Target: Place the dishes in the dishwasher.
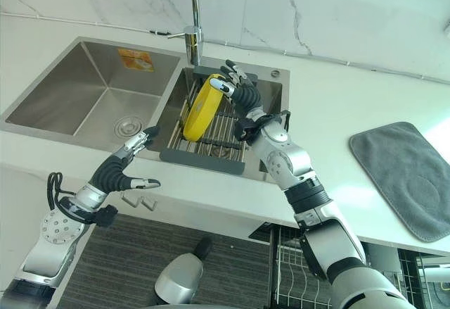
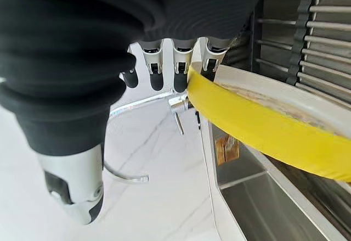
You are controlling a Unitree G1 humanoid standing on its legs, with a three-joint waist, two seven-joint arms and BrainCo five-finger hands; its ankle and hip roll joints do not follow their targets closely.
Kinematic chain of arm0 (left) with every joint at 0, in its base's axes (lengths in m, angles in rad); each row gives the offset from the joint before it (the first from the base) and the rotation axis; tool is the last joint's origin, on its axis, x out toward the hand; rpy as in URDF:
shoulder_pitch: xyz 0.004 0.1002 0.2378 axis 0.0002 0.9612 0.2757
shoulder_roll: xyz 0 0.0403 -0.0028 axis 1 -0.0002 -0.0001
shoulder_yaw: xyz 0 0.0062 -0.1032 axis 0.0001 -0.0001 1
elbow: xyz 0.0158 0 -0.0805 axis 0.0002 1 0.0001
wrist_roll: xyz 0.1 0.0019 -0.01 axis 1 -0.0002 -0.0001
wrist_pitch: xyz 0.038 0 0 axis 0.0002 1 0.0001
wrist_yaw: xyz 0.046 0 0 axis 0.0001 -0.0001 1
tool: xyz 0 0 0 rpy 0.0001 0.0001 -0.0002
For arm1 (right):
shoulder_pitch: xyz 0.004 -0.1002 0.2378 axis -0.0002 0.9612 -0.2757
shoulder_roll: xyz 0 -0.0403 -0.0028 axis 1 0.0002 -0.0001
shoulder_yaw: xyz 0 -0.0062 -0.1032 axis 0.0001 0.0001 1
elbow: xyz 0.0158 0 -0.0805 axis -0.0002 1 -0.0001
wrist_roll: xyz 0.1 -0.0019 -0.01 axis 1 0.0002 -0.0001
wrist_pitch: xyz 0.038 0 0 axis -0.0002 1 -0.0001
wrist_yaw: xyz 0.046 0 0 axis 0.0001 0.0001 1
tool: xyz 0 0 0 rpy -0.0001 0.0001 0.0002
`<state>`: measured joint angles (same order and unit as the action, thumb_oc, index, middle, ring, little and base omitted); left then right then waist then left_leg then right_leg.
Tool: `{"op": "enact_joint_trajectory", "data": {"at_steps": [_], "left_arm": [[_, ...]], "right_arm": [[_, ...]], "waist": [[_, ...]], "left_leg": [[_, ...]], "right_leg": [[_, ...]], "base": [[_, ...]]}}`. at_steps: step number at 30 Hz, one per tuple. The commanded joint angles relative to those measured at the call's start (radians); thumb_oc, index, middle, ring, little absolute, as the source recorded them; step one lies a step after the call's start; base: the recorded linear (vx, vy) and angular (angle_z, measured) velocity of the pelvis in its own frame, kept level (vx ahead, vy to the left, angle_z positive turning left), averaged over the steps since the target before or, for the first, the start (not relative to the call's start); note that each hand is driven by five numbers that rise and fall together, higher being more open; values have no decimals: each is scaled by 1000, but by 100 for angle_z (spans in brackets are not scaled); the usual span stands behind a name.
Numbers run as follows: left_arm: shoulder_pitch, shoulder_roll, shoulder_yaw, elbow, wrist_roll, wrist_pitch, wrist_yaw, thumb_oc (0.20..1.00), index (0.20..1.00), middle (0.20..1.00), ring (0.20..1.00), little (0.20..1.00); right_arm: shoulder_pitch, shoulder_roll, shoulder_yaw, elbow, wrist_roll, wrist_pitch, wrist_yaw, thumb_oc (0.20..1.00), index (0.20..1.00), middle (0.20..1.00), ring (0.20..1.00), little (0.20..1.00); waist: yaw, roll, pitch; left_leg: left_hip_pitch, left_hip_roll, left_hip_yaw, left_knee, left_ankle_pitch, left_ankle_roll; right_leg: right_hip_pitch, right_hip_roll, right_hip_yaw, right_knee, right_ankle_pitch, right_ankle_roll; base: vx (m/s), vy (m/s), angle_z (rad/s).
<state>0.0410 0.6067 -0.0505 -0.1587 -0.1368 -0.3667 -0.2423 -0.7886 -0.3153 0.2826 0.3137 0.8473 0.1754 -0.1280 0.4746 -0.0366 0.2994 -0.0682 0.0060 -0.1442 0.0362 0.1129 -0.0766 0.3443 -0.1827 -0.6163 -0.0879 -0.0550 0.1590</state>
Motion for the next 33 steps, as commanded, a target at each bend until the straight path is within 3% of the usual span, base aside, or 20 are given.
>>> {"op": "enact_joint_trajectory", "data": {"at_steps": [1, 11, 16, 23, 27, 33], "left_arm": [[39, 40, -60, -48, -19, -26, -1, 1000, 1000, 1000, 1000, 1000], [32, 37, -73, -39, -17, -38, 7, 1000, 1000, 1000, 1000, 1000], [19, 31, -94, -30, -13, -46, 30, 1000, 1000, 1000, 1000, 1000], [2, 21, -122, -11, -2, -53, 54, 1000, 1000, 1000, 1000, 1000], [-4, 21, -138, -7, 0, -52, 68, 1000, 1000, 1000, 1000, 1000], [-13, 15, -152, 2, 9, -57, 88, 1000, 1000, 1000, 1000, 1000]], "right_arm": [[-10, 16, 14, 50, 50, -29, 3, 1000, 1000, 1000, 1000, 1000], [-24, 54, 4, 157, 107, -93, -1, 1000, 1000, 1000, 1000, 1000], [-25, 108, -10, 167, 225, -172, -60, 1000, 1000, 1000, 1000, 1000], [-37, 165, 7, 153, 318, -196, -102, 1000, 1000, 1000, 1000, 1000], [-44, 209, 18, 127, 444, -229, -143, 1000, 1000, 1000, 1000, 1000], [-52, 248, 43, 120, 466, -257, -197, 1000, 1000, 1000, 1000, 1000]], "waist": [[18, 34, -110], [31, 43, -97], [32, 57, -91], [31, 68, -90], [31, 72, -88], [35, 76, -85]], "left_leg": [[50, 47, -24, -112, -24, -5], [37, 37, -33, -112, -17, 0], [29, 32, -37, -113, -14, 5], [25, 29, -38, -113, -12, 8], [24, 30, -35, -112, -11, 8], [20, 28, -40, -112, -9, 10]], "right_leg": [[-20, -25, 25, 113, -55, -6], [-26, -29, 20, 113, -48, -1], [-41, -40, 23, 119, -41, -1], [-52, -48, 28, 121, -36, 0], [-58, -52, 29, 125, -35, -1], [-65, -53, 35, 128, -35, -3]], "base": [[0, 0, 0], [0, 0, 0], [-7, 4, 0], [0, 0, 0], [0, 0, 0], [0, 0, 0]]}}
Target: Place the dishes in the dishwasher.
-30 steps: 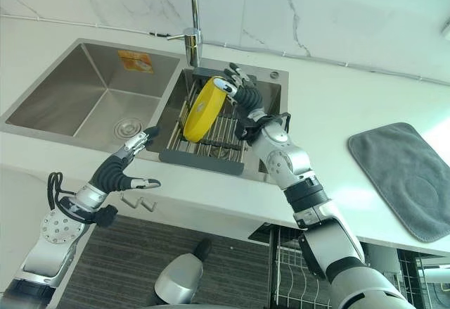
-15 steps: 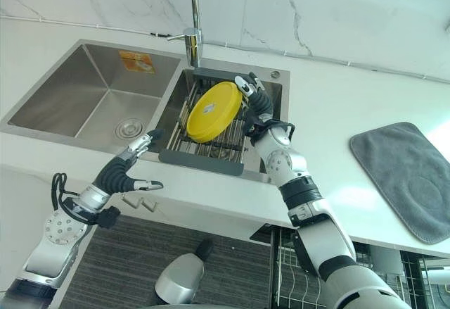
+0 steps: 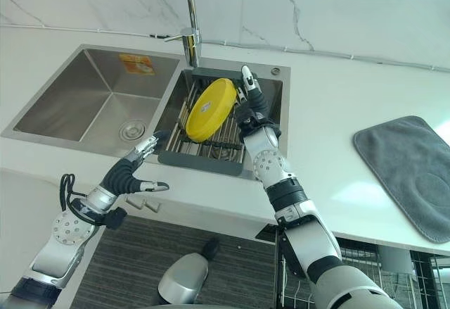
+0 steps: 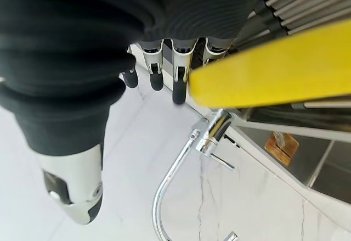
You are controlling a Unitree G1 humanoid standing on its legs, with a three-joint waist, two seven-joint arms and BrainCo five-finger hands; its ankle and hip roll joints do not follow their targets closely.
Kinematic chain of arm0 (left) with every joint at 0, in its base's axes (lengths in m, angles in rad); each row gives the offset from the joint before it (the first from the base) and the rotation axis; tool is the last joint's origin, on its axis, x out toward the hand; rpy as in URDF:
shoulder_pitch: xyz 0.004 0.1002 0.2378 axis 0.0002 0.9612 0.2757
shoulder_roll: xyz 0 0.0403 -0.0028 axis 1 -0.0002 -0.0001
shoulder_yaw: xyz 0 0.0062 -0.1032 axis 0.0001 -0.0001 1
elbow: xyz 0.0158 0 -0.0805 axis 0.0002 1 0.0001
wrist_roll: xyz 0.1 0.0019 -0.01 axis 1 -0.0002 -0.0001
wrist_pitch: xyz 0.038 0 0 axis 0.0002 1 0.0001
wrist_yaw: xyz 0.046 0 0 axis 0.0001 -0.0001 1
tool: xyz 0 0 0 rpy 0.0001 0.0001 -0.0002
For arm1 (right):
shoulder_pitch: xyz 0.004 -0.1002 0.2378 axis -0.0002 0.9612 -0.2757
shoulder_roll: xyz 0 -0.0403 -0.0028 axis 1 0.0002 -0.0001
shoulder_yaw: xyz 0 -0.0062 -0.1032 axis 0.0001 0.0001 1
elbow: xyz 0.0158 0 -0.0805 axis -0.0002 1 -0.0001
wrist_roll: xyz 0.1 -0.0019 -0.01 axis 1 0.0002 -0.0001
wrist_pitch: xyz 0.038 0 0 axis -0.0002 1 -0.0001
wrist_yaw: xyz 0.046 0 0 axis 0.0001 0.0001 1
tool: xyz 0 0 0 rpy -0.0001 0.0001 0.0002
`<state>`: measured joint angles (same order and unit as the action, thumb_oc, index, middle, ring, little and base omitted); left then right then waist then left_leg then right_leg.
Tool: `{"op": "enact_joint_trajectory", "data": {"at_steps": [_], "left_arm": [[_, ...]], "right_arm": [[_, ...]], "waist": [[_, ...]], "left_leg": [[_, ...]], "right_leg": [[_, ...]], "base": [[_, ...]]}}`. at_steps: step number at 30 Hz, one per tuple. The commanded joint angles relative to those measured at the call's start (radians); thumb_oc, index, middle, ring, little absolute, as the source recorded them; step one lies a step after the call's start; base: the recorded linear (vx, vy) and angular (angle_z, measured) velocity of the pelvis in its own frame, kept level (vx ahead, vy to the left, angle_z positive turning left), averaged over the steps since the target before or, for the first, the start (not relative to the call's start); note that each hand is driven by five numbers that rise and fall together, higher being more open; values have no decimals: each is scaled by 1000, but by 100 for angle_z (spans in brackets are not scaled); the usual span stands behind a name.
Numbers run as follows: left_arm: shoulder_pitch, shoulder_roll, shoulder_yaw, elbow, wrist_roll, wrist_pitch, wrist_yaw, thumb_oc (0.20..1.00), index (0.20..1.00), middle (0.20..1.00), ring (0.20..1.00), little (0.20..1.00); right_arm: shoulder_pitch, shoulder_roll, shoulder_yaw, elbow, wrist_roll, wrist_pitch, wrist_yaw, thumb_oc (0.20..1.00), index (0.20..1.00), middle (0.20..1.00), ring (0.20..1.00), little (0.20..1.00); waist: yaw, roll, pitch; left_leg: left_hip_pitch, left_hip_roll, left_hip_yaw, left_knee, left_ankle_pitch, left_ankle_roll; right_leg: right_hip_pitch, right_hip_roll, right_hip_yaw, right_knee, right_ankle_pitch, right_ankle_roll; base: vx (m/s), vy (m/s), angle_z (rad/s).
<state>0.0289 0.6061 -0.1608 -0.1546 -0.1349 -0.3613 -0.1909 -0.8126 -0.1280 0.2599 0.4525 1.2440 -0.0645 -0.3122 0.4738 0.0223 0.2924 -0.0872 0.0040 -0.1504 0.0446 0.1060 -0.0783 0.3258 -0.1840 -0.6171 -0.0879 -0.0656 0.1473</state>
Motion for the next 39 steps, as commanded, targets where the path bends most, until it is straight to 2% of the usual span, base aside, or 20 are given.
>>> {"op": "enact_joint_trajectory", "data": {"at_steps": [1, 9, 20, 21, 22, 23, 25, 27, 29, 31, 39], "left_arm": [[-4, 16, -46, 1, 11, -60, 42, 1000, 1000, 1000, 1000, 1000], [-6, 9, -60, 0, 24, -60, 59, 1000, 1000, 1000, 1000, 1000], [-23, 4, -70, 7, 26, -54, 80, 1000, 1000, 1000, 1000, 1000], [-24, 5, -69, 8, 26, -55, 79, 1000, 1000, 1000, 1000, 1000], [-24, 6, -68, 7, 26, -54, 77, 1000, 1000, 1000, 1000, 1000], [-30, 8, -64, 6, 22, -49, 72, 1000, 1000, 1000, 1000, 1000], [-33, 5, -61, 8, 23, -48, 66, 1000, 1000, 1000, 1000, 1000], [-33, 4, -55, 4, 26, -42, 59, 1000, 1000, 1000, 1000, 1000], [-32, 10, -45, 7, 26, -39, 48, 1000, 1000, 1000, 1000, 1000], [-31, 11, -40, 6, 25, -44, 43, 1000, 1000, 1000, 1000, 1000], [-46, 12, -38, 9, 25, -39, 36, 1000, 1000, 1000, 1000, 1000]], "right_arm": [[-24, 72, 68, -10, 89, -47, -26, 1000, 1000, 1000, 1000, 1000], [-10, 117, 81, -13, 100, -111, -77, 1000, 1000, 1000, 1000, 1000], [6, 145, 107, -4, 40, -101, -130, 1000, 1000, 1000, 1000, 1000], [8, 146, 107, 3, 32, -95, -131, 1000, 1000, 1000, 1000, 1000], [13, 142, 107, 12, 9, -58, -135, 1000, 1000, 1000, 1000, 1000], [13, 138, 106, 32, -22, 25, -135, 1000, 1000, 1000, 1000, 1000], [24, 133, 122, 53, -40, 74, -134, 1000, 1000, 1000, 1000, 1000], [33, 120, 127, 78, -61, 91, -124, 1000, 1000, 1000, 1000, 1000], [38, 76, 116, 148, -84, 153, -73, 1000, 1000, 1000, 1000, 1000], [37, 64, 113, 178, -118, 176, -50, 1000, 1000, 1000, 1000, 1000], [36, 36, 114, 218, -166, 193, -15, 1000, 1000, 1000, 1000, 1000]], "waist": [[36, 16, -79], [34, 21, -76], [33, 22, -70], [33, 20, -70], [33, 17, -70], [32, 12, -70], [34, 8, -70], [35, 4, -67], [36, -7, -65], [38, -10, -61], [36, -20, -54]], "left_leg": [[38, 30, -34, -120, -2, 11], [35, 27, -30, -121, -1, 14], [31, 22, -27, -123, -2, 15], [31, 22, -26, -123, -2, 15], [32, 22, -24, -123, -3, 15], [31, 21, -22, -124, -4, 14], [31, 22, -20, -124, -3, 12], [32, 24, -19, -123, -3, 11], [36, 28, -18, -124, -6, 8], [36, 28, -21, -124, -8, 8], [36, 30, -18, -125, -9, 5]], "right_leg": [[-47, -52, 36, 127, -23, 8], [-53, -56, 36, 127, -17, 8], [-62, -61, 32, 127, -12, 9], [-62, -60, 31, 128, -11, 9], [-61, -60, 29, 128, -11, 10], [-63, -58, 30, 128, -12, 10], [-62, -57, 28, 128, -13, 9], [-62, -56, 24, 130, -13, 9], [-60, -53, 23, 132, -14, 9], [-62, -50, 25, 133, -16, 9], [-63, -45, 26, 131, -15, 12]], "base": [[0, 0, 0], [0, 0, 0], [-7, 10, 0], [0, 0, 0], [0, 0, 0], [0, 0, 0], [0, 0, 0], [11, -24, 0], [25, -53, 3], [-6, -42, 1], [-4, -8, 0]]}}
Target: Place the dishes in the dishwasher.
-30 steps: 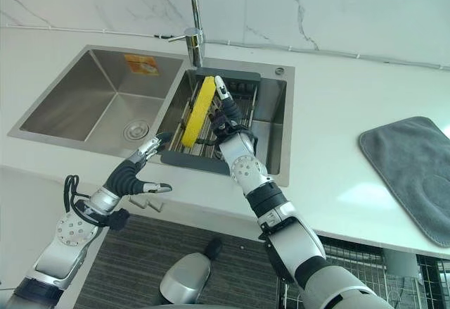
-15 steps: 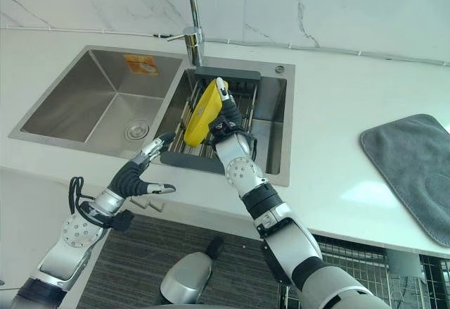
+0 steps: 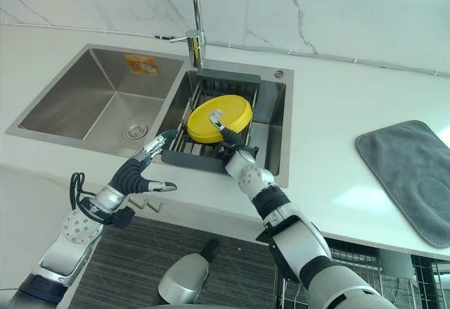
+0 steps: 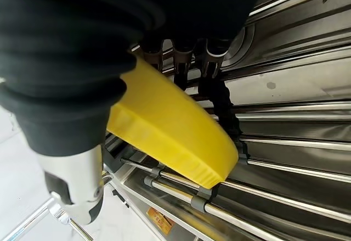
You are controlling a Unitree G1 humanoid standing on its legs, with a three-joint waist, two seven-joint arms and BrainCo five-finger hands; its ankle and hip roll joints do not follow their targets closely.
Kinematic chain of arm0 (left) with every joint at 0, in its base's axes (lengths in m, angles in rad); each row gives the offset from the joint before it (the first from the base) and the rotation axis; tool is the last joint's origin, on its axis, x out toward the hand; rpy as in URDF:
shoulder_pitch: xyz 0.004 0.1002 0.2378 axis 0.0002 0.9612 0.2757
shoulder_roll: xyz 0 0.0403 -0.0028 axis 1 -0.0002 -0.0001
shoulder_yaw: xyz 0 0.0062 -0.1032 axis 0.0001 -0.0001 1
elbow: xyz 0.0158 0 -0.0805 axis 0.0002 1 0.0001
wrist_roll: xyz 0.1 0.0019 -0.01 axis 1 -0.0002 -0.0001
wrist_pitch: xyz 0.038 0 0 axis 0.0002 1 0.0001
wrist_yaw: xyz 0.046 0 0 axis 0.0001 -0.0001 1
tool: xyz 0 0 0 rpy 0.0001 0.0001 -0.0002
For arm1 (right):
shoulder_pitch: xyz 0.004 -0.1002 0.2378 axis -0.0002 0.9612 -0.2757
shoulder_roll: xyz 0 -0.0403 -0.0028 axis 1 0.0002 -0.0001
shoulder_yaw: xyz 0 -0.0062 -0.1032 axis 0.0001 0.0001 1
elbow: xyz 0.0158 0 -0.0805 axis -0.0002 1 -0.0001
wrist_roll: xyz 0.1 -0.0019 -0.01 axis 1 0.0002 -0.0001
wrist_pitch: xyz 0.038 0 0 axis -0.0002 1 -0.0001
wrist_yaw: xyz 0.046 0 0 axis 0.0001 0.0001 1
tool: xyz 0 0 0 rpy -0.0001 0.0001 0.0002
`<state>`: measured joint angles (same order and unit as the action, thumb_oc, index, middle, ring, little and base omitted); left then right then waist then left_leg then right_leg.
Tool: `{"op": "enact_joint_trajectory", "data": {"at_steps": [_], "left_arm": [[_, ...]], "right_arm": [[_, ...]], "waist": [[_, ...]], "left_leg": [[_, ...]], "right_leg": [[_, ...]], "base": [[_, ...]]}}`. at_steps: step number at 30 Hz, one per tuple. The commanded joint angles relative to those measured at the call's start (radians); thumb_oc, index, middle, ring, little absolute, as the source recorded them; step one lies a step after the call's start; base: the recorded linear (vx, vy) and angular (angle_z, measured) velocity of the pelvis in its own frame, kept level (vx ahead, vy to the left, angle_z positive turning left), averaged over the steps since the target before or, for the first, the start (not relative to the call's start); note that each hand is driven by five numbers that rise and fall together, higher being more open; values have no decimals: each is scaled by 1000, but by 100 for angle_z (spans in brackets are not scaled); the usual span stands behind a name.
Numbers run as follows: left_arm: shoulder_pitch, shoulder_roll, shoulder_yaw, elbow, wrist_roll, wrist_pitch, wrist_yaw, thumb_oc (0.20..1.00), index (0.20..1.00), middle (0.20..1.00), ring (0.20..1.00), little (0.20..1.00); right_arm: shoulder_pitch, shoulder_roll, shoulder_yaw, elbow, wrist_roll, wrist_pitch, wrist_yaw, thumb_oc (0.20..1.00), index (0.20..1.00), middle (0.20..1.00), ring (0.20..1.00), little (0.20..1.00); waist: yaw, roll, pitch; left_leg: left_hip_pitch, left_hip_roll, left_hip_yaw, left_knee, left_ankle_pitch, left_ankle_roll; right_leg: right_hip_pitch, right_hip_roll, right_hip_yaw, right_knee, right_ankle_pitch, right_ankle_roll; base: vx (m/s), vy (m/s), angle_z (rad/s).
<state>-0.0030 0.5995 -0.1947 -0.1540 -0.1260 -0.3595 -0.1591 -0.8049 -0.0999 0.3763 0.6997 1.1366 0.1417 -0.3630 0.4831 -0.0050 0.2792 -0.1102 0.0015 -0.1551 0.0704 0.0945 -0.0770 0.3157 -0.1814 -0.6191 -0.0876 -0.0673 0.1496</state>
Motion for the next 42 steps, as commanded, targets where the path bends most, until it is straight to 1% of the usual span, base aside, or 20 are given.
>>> {"op": "enact_joint_trajectory", "data": {"at_steps": [1, 6, 8, 9, 10, 13, 14, 15, 16, 19, 22, 26, 29, 32, 37, 38, 39, 40, 41, 42], "left_arm": [[-13, 19, -1, 8, 15, -41, 1, 1000, 1000, 1000, 1000, 1000], [-14, 18, 1, 4, 11, -35, -4, 1000, 1000, 1000, 1000, 1000], [-15, 18, -2, 8, 11, -34, -3, 1000, 1000, 1000, 1000, 1000], [-11, 20, -4, 10, 6, -37, -3, 1000, 1000, 1000, 1000, 1000], [-11, 20, -5, 10, 4, -38, -3, 1000, 1000, 1000, 1000, 1000], [-6, 15, -11, 8, 1, -40, 1, 1000, 1000, 1000, 1000, 1000], [-6, 15, -11, 8, 1, -41, 2, 1000, 1000, 1000, 1000, 1000], [-4, 13, -15, 10, 0, -42, 5, 1000, 1000, 1000, 1000, 1000], [-4, 10, -20, 11, -1, -44, 8, 1000, 1000, 1000, 1000, 1000], [-5, 4, -32, 15, -3, -48, 21, 1000, 1000, 1000, 1000, 1000], [-3, -1, -42, 10, -10, -43, 31, 1000, 1000, 1000, 1000, 1000], [-3, -3, -51, 17, -21, -47, 32, 1000, 1000, 1000, 1000, 1000], [2, -10, -55, 13, -22, -50, 36, 1000, 1000, 1000, 1000, 1000], [2, -11, -58, 14, -26, -53, 34, 1000, 1000, 1000, 1000, 1000], [4, -15, -61, 18, -31, -59, 29, 1000, 1000, 1000, 1000, 1000], [7, -17, -61, 16, -32, -58, 24, 1000, 1000, 1000, 1000, 1000], [8, -18, -62, 17, -32, -60, 24, 1000, 1000, 1000, 1000, 1000], [13, -18, -64, 13, -31, -65, 22, 1000, 1000, 1000, 1000, 1000], [14, -18, -63, 12, -31, -65, 21, 1000, 1000, 1000, 1000, 1000], [16, -19, -64, 11, -31, -67, 23, 1000, 1000, 1000, 1000, 1000]], "right_arm": [[28, 4, -3, -27, -73, -13, 40, 1000, 1000, 1000, 1000, 1000], [10, -11, -12, -14, -117, -40, 47, 1000, 1000, 1000, 1000, 1000], [5, -15, -15, -12, -109, -73, 49, 1000, 1000, 1000, 1000, 1000], [-3, -17, -25, -12, -92, -109, 47, 1000, 1000, 1000, 1000, 1000], [-4, -17, -29, -12, -79, -124, 51, 1000, 1000, 1000, 1000, 1000], [-4, -2, -47, -20, -10, -185, 44, 1000, 1000, 1000, 1000, 1000], [-4, -2, -47, -21, -8, -188, 44, 1000, 1000, 1000, 1000, 1000], [0, 7, -55, -25, 16, -216, 42, 539, 539, 539, 539, 539], [5, 18, -66, -35, 49, -259, 32, 200, 200, 200, 200, 200], [17, 38, -81, -55, 101, -317, 8, 200, 200, 200, 200, 200], [30, 53, -97, -68, 74, -357, -18, 200, 200, 200, 200, 200], [43, 64, -103, -87, 56, -414, -37, 200, 200, 200, 200, 200], [57, 67, -101, -109, 42, -435, -26, 200, 200, 200, 200, 200], [60, 66, -100, -116, 36, -443, -7, 200, 200, 200, 200, 200], [68, 64, -97, -130, 36, -443, 8, 200, 200, 200, 200, 200], [73, 59, -98, -135, 59, -445, 27, 200, 200, 200, 200, 200], [74, 57, -98, -138, 73, -452, 35, 200, 200, 200, 200, 200], [80, 54, -99, -160, 102, -491, 78, 200, 200, 200, 200, 200], [81, 54, -99, -163, 102, -496, 85, 200, 200, 200, 200, 200], [80, 54, -96, -191, 102, -519, 94, 200, 200, 200, 200, 200]], "waist": [[27, 7, -41], [29, 7, -40], [28, 9, -40], [29, 13, -40], [29, 14, -40], [29, 23, -39], [29, 24, -40], [27, 28, -41], [25, 33, -41], [21, 43, -42], [15, 58, -43], [12, 70, -43], [9, 77, -43], [7, 80, -43], [5, 82, -45], [4, 82, -47], [3, 82, -48], [1, 80, -50], [0, 79, -50], [-3, 76, -51]], "left_leg": [[59, 32, -13, -151, 3, 4], [60, 32, -14, -150, 1, 3], [62, 32, -15, -150, 1, 3], [62, 30, -17, -150, 1, 4], [62, 30, -18, -150, 1, 4], [63, 27, -22, -150, 1, 7], [63, 27, -22, -150, 1, 7], [63, 26, -22, -150, 1, 8], [63, 26, -22, -150, 1, 9], [62, 24, -22, -150, 1, 13], [63, 20, -24, -151, 1, 17], [61, 18, -25, -151, 1, 18], [61, 16, -25, -151, 2, 20], [62, 16, -24, -152, 1, 20], [63, 15, -22, -152, 1, 20], [65, 16, -19, -153, 1, 19], [65, 16, -17, -153, 1, 19], [66, 19, -10, -154, 1, 19], [67, 20, -9, -154, 1, 18], [66, 21, -5, -155, 0, 18]], "right_leg": [[-53, -47, 29, 130, -13, 10], [-52, -46, 27, 131, -13, 10], [-52, -46, 28, 133, -14, 10], [-52, -47, 29, 133, -14, 10], [-52, -48, 29, 133, -14, 11], [-53, -50, 30, 134, -13, 10], [-54, -51, 30, 134, -13, 10], [-55, -52, 32, 135, -13, 10], [-56, -54, 32, 136, -13, 10], [-58, -57, 35, 135, -11, 10], [-62, -62, 39, 135, -9, 9], [-64, -67, 38, 134, -7, 11], [-67, -70, 38, 133, -5, 11], [-67, -72, 36, 133, -4, 11], [-66, -74, 33, 131, -3, 12], [-66, -74, 32, 130, -1, 12], [-65, -74, 31, 129, -1, 12], [-63, -73, 28, 126, 2, 14], [-63, -73, 28, 126, 2, 14], [-64, -72, 29, 124, 2, 15]], "base": [[0, 0, 0], [0, 0, 0], [0, 0, 0], [0, 0, 0], [0, 0, 0], [-1, 10, 0], [-4, 35, 0], [-5, 41, 0], [-8, 52, -1], [-11, 44, -2], [-14, 56, -1], [-20, 38, 0], [-13, 21, 0], [0, 0, 0], [0, 0, 0], [0, 0, 0], [-31, 2, 0], [-31, -10, 0], [-55, -20, 0], [-45, -15, -1]]}}
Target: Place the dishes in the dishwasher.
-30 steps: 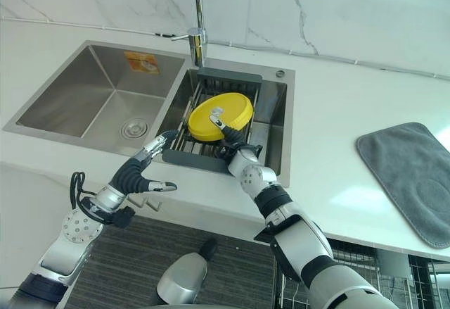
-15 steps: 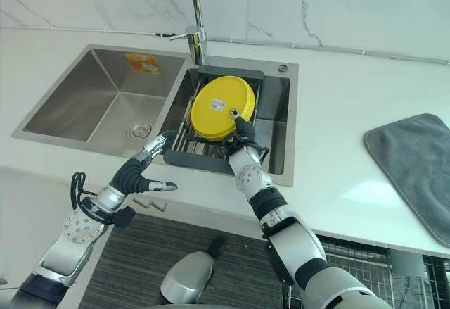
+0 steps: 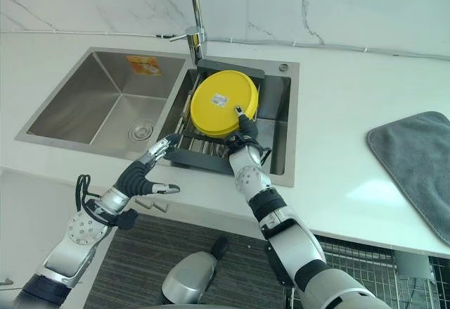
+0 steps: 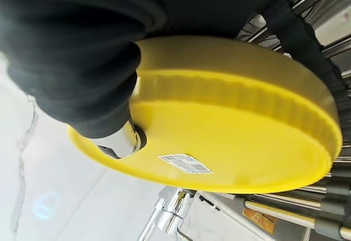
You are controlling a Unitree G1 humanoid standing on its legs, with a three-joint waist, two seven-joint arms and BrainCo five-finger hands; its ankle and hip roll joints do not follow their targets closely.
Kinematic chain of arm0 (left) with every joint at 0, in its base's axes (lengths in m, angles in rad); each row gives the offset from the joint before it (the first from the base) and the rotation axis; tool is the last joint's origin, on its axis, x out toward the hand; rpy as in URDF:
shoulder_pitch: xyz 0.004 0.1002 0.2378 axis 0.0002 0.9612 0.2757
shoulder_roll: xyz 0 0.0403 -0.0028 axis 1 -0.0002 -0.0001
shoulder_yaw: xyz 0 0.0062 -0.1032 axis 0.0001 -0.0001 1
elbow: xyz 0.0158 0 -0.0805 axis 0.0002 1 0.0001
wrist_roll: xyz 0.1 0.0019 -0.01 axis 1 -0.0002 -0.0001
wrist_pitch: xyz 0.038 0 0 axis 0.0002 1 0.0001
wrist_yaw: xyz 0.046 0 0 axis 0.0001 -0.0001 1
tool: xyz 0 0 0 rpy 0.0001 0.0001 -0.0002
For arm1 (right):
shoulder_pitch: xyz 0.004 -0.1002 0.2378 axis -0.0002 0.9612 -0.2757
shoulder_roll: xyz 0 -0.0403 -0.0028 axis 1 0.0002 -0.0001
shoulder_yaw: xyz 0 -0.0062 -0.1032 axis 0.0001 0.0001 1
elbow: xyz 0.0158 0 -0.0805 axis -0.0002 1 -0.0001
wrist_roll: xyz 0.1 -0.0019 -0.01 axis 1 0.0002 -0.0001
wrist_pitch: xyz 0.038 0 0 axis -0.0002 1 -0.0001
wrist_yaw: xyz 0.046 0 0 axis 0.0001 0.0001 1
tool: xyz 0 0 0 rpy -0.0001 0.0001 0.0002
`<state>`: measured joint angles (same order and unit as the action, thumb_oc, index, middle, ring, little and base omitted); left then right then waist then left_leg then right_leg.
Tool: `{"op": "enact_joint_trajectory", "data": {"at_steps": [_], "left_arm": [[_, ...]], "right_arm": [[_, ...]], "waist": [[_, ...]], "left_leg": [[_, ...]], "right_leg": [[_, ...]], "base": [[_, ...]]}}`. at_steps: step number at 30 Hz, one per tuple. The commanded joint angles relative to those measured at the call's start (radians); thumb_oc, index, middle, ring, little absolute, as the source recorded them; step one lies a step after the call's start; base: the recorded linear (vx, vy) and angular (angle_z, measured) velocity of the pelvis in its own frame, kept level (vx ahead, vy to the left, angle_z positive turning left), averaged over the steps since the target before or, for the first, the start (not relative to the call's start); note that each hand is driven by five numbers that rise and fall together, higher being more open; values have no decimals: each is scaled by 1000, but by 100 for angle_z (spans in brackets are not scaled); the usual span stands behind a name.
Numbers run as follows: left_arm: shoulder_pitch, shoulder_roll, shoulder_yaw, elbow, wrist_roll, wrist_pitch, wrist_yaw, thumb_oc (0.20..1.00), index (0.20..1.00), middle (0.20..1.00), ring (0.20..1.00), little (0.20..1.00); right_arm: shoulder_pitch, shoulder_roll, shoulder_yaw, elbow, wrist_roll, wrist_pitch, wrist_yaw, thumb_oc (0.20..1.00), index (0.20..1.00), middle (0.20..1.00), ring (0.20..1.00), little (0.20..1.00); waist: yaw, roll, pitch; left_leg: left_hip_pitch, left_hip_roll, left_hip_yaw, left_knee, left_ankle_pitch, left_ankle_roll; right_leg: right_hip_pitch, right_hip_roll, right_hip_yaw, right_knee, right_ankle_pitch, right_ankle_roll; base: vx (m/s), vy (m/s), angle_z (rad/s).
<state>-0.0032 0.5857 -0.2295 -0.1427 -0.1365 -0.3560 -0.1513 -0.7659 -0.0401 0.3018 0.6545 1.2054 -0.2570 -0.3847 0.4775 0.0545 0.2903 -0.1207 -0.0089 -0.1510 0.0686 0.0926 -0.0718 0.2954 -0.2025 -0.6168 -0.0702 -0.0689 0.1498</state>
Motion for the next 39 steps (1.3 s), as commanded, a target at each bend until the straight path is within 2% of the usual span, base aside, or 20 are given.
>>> {"op": "enact_joint_trajectory", "data": {"at_steps": [1, 3, 5, 6, 9, 12, 13, 18, 20, 21, 23, 25, 27, 28, 29, 30, 32, 35, 36, 39], "left_arm": [[17, -5, -29, 0, -19, -73, 16, 1000, 1000, 1000, 1000, 1000], [19, -4, -29, -1, -20, -77, 20, 1000, 1000, 1000, 1000, 1000], [22, -5, -27, 1, -18, -81, 18, 1000, 1000, 1000, 1000, 1000], [21, -5, -25, -2, -19, -80, 14, 1000, 1000, 1000, 1000, 1000], [11, -7, -24, -4, -26, -68, 7, 1000, 1000, 1000, 1000, 1000], [11, -12, -24, -6, -27, -61, 0, 1000, 1000, 1000, 1000, 1000], [10, -16, -26, -8, -27, -57, -2, 1000, 1000, 1000, 1000, 1000], [12, -25, -24, -8, -19, -53, 11, 1000, 1000, 1000, 1000, 1000], [10, -30, -22, -11, -21, -51, 11, 1000, 1000, 1000, 1000, 1000], [12, -39, -18, -16, -15, -45, 15, 1000, 1000, 1000, 1000, 1000], [11, -44, -16, -16, -13, -46, 16, 1000, 1000, 1000, 1000, 1000], [8, -54, -7, -17, 3, -32, 35, 1000, 1000, 1000, 1000, 1000], [3, -58, -10, -17, 9, -25, 48, 1000, 1000, 1000, 1000, 1000], [-12, -62, -18, -10, 19, -18, 66, 1000, 1000, 1000, 1000, 1000], [-24, -68, -21, -5, 27, -13, 73, 1000, 1000, 1000, 1000, 1000], [-25, -69, -22, -4, 27, -13, 72, 1000, 1000, 1000, 1000, 1000], [-39, -74, -27, 1, 32, -9, 84, 1000, 1000, 1000, 1000, 1000], [-43, -72, -26, 3, 29, -10, 78, 1000, 1000, 1000, 1000, 1000], [-35, -69, -15, 0, 34, -14, 72, 1000, 1000, 1000, 1000, 1000], [-15, -64, 11, -11, 36, -28, 61, 1000, 1000, 1000, 1000, 1000]], "right_arm": [[41, -6, -21, -158, 23, -133, 116, 200, 200, 200, 200, 200], [44, -13, -17, -206, -25, -161, 109, 200, 200, 200, 200, 200], [43, -25, -14, -254, -128, -173, 59, 200, 200, 200, 200, 200], [40, -33, -12, -273, -228, -171, 0, 200, 200, 200, 200, 200], [21, -71, -15, -297, -450, -108, -131, 200, 200, 200, 200, 200], [13, -107, -10, -320, -446, -91, -135, 200, 200, 200, 200, 200], [21, -116, -10, -335, -402, -103, -124, 200, 200, 200, 200, 200], [98, -128, -12, -437, -296, -154, -36, 200, 200, 200, 200, 200], [134, -136, -19, -499, -259, -165, 32, 200, 200, 200, 200, 200], [178, -149, -26, -575, -224, -157, 86, 200, 200, 200, 200, 200], [207, -164, -35, -616, -204, -153, 125, 200, 200, 200, 200, 200], [305, -212, -60, -739, -165, -128, 213, 200, 200, 200, 200, 200], [347, -231, -73, -785, -143, -118, 250, 200, 200, 200, 200, 200], [394, -254, -94, -838, -136, -109, 297, 200, 200, 200, 200, 200], [424, -265, -112, -876, -138, -97, 320, 200, 200, 200, 200, 200], [427, -266, -113, -880, -137, -95, 320, 200, 200, 200, 200, 200], [464, -284, -136, -906, -176, -89, 343, 200, 200, 200, 200, 200], [500, -302, -163, -923, -219, -90, 349, 200, 200, 200, 200, 200], [553, -325, -211, -942, -249, -94, 373, 200, 200, 200, 200, 200], [617, -351, -284, -967, -309, -91, 388, 200, 200, 200, 200, 200]], "waist": [[1, 15, -62], [-4, 9, -64], [-11, 1, -70], [-15, -2, -73], [-29, -8, -84], [-45, -11, -95], [-52, -7, -99], [-95, -18, -112], [-116, -22, -117], [-145, -26, -123], [-166, -28, -128], [-235, -36, -140], [-264, -38, -145], [-309, -41, -153], [-339, -41, -156], [-340, -40, -156], [-378, -41, -154], [-401, -42, -150], [-427, -47, -146], [-464, -53, -136]], "left_leg": [[76, 33, -8, -153, 2, 13], [78, 36, -3, -153, 1, 13], [85, 41, 3, -153, -3, 12], [89, 44, 7, -153, -5, 11], [103, 53, 21, -154, -12, 8], [114, 64, 40, -155, -15, 5], [110, 65, 48, -156, 4, 10], [140, 95, 92, -156, -11, 0], [151, 107, 110, -156, -19, -2], [164, 120, 136, -156, -26, -5], [167, 126, 150, -156, -28, -6], [191, 146, 206, -156, -42, -9], [202, 152, 231, -156, -50, -10], [219, 165, 269, -153, -58, -13], [234, 177, 302, -150, -62, -17], [236, 178, 306, -150, -63, -17], [253, 191, 344, -145, -67, -19], [267, 197, 371, -139, -73, -20], [276, 203, 398, -126, -82, -19], [282, 208, 424, -94, -102, -17]], "right_leg": [[-44, -50, 28, 106, 4, 14], [-46, -47, 29, 105, 3, 15], [-46, -43, 33, 104, 2, 14], [-47, -39, 36, 102, 1, 13], [-44, -29, 46, 95, -4, 11], [-43, -18, 56, 87, -8, 9], [-50, -15, 50, 82, 11, 1], [-47, 3, 88, 67, 7, -14], [-53, 8, 106, 65, 5, -19], [-60, 11, 126, 64, 4, -21], [-70, 14, 142, 62, 8, -22], [-88, 17, 191, 55, 14, -20], [-96, 17, 214, 53, 18, -18], [-105, 16, 241, 50, 22, -13], [-111, 10, 255, 55, 24, -9], [-112, 10, 257, 56, 24, -8], [-120, 1, 269, 70, 25, -4], [-128, -4, 280, 87, 22, -1], [-137, -9, 291, 103, 20, 2], [-151, -12, 313, 132, 10, 4]], "base": [[-63, -31, -2], [-56, -59, -4], [-48, -74, -5], [-43, -67, -9], [-49, -64, -11], [-86, -27, -10], [-161, -12, -14], [-86, -74, -20], [-94, -106, -39], [-111, -116, -40], [-107, -100, -44], [-107, -124, -78], [-47, -95, -78], [-20, -129, -94], [-4, -100, -101], [15, -59, -93], [18, -37, -52], [24, -52, -45], [20, -98, -35], [-1, -92, -34]]}}
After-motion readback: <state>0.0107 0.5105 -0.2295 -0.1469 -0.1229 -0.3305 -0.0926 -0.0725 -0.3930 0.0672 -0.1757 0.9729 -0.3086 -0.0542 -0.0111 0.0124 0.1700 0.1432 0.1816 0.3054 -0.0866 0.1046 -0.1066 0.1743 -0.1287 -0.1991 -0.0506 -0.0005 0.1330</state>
